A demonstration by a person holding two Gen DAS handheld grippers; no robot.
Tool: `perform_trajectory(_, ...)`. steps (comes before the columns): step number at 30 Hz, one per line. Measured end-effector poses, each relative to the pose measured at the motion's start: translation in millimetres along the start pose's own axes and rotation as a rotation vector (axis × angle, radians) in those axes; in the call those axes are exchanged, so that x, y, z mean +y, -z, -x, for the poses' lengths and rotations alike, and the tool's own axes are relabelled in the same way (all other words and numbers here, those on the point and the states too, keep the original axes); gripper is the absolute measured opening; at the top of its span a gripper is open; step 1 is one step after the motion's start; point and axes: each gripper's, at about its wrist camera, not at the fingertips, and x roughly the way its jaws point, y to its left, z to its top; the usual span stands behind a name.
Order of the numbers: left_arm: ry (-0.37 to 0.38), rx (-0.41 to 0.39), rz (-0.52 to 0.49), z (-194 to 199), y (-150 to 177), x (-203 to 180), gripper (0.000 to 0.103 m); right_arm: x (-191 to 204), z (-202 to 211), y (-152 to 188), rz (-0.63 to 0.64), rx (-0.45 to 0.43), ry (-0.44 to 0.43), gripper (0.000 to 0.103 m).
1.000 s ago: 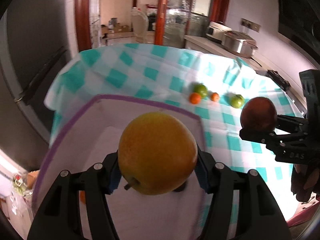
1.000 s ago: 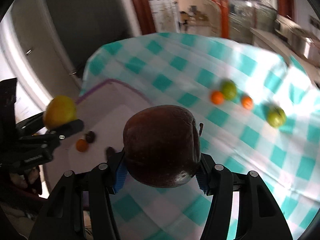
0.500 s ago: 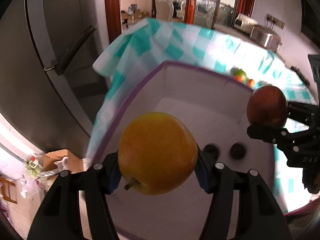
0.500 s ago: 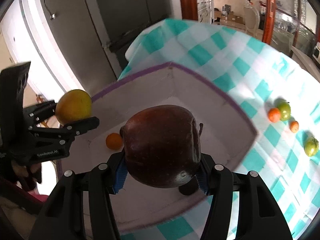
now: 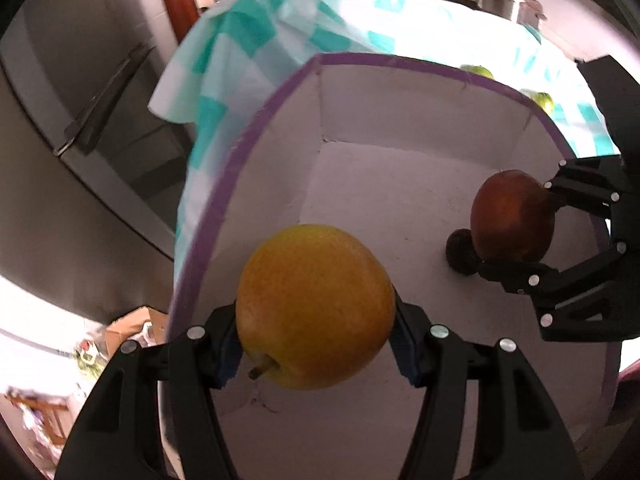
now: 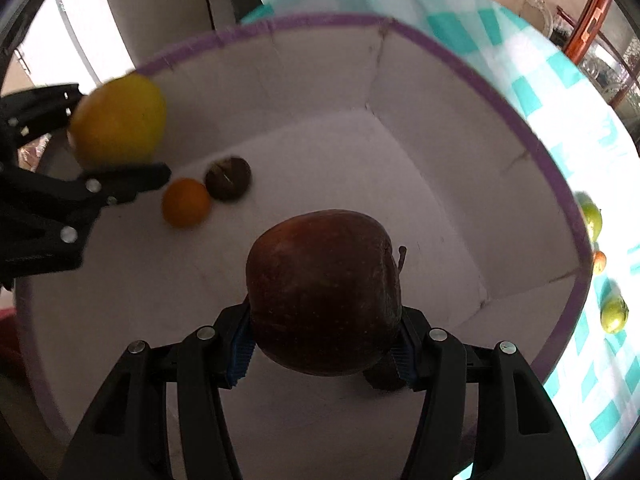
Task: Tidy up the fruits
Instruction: 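Open both grippers to drop the yellow fruit and red apple into the box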
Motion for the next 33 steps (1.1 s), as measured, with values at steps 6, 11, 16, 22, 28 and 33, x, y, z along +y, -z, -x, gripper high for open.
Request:
perform_trajectory(6, -0.029, 0.003, -0.014, -6, -5, -6, 0.062, -3, 2, 3, 0.003, -0.003, -0.004, 0.057)
perform_trajectory(11, -0.04, -0.005, 0.028, -4, -9, -5, 0.082, -6, 9, 6, 0.0, -0.04, -0.028, 0.069)
perform_trajectory(16, -0.073, 0.002, 0.03, -1, -8, -11, 0.091, -5, 17, 12, 0.031, -0.077, -0.038, 0.08)
perform_trajectory(22, -0.133, -0.055, 0.097, 13, -6, -15, 0.096, -8, 52, 24, 0.057, -0.224, -0.082, 0.081)
perform_trajectory(28, -0.203, -0.127, 0.177, 34, -17, -29, 0.1, -37, 95, 34, -0.039, -0.388, -0.02, 0.081)
perform_trajectory(33, -0.235, -0.169, 0.14, 46, -42, -69, 0.101, -103, 120, 66, -0.235, -0.454, 0.036, 0.081)
